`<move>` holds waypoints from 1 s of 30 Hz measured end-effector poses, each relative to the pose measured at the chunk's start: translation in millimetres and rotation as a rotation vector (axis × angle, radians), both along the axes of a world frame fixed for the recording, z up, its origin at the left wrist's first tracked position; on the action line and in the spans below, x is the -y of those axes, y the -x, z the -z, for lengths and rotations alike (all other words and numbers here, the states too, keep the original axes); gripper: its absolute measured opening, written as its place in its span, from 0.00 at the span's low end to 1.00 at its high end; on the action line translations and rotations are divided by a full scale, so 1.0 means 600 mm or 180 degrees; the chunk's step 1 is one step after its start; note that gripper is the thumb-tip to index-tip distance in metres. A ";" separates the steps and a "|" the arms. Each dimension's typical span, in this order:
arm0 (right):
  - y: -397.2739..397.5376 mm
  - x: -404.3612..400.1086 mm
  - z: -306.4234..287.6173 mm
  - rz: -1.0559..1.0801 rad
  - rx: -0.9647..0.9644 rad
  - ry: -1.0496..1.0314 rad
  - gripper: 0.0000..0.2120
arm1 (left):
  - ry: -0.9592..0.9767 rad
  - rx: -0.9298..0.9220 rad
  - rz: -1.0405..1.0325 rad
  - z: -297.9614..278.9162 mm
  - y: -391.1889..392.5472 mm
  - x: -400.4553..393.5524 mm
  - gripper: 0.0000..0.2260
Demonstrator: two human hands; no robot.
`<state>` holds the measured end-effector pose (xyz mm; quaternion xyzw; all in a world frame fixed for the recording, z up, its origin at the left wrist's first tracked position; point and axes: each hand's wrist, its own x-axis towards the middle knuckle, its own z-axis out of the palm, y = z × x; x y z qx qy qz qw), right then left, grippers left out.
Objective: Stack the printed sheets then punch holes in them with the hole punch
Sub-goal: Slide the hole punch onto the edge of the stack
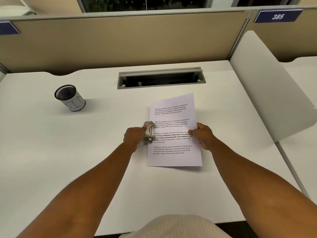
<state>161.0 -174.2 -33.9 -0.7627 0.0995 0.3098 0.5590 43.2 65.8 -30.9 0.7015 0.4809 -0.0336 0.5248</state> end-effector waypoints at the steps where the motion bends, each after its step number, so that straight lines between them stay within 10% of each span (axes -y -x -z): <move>1: -0.001 0.000 0.002 0.0006 0.0002 0.0002 0.11 | -0.0006 -0.0028 0.0013 -0.001 -0.001 0.000 0.18; 30: -0.027 0.005 0.029 0.0033 -0.0113 0.0166 0.09 | 0.0204 -0.0085 -0.0095 0.002 -0.016 -0.001 0.15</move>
